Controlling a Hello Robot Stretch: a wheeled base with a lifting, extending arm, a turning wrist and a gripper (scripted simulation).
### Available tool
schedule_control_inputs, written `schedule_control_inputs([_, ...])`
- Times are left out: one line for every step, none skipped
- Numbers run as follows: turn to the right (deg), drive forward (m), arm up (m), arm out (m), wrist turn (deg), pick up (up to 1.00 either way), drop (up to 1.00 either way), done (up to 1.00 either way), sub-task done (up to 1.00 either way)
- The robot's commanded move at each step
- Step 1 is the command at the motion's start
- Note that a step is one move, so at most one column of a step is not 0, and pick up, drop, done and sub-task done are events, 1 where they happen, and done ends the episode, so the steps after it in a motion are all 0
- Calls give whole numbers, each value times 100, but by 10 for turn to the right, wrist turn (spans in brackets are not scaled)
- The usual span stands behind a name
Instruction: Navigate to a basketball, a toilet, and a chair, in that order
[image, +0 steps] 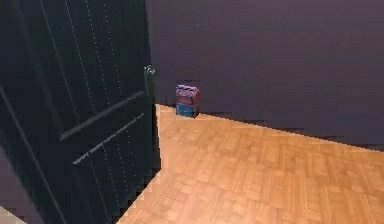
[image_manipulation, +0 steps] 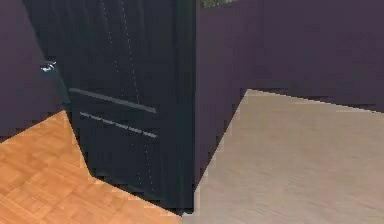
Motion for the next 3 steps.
schedule_control_inputs([450,0,0,0,0,0,0,0,0])
schedule_control_inputs([210,0,0,0,0,0,0,0,0])
schedule_control_inputs([0,30,0,0,0,0,0,0,0])
